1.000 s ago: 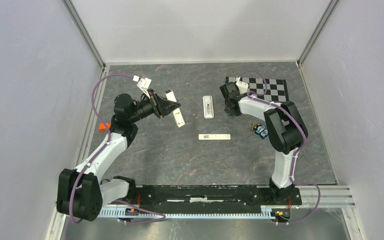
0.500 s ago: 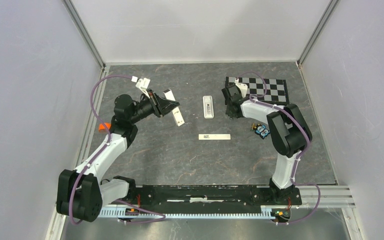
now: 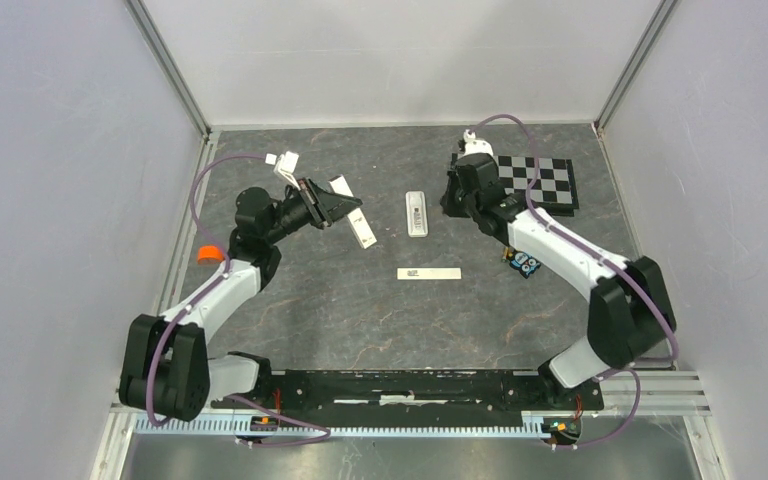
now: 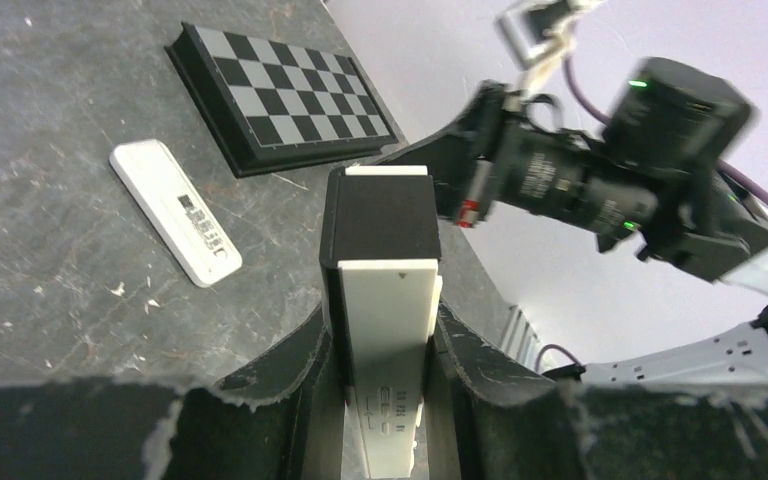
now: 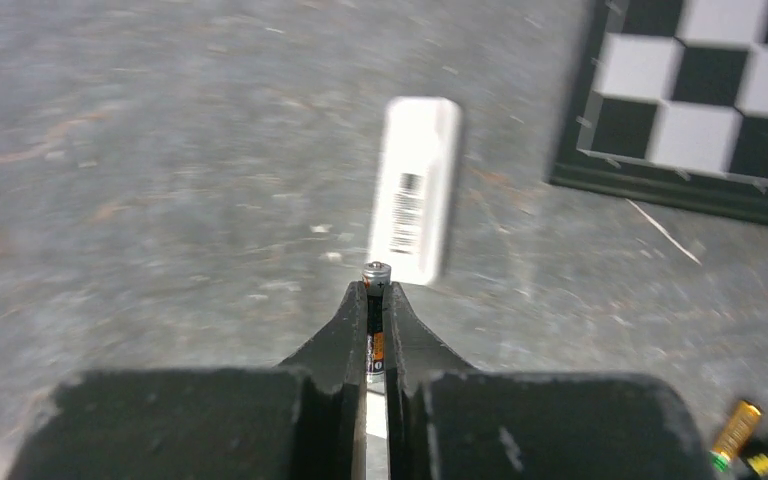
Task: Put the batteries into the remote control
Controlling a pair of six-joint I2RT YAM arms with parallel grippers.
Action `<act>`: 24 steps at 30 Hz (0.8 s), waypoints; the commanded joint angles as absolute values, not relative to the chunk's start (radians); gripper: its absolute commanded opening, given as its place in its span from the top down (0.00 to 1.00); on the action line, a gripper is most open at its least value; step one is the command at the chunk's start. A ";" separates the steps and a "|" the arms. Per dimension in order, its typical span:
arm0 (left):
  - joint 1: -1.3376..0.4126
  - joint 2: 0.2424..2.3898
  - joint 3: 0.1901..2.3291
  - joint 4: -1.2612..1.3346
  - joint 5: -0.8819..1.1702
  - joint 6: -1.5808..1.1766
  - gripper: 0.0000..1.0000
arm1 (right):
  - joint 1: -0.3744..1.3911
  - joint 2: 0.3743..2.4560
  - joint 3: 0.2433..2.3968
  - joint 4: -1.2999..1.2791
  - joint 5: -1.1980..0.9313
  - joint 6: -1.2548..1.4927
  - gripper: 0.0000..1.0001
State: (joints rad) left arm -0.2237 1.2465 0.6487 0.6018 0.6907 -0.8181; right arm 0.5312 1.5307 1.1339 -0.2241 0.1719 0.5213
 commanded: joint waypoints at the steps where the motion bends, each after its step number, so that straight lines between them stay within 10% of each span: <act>1: -0.219 1.273 0.736 0.674 0.725 -0.947 0.91 | 0.608 1.418 1.144 -0.069 0.070 0.444 1.00; 24: -0.219 1.376 0.903 0.678 0.769 -1.180 0.93 | 0.842 1.359 1.134 0.327 -0.029 0.336 1.00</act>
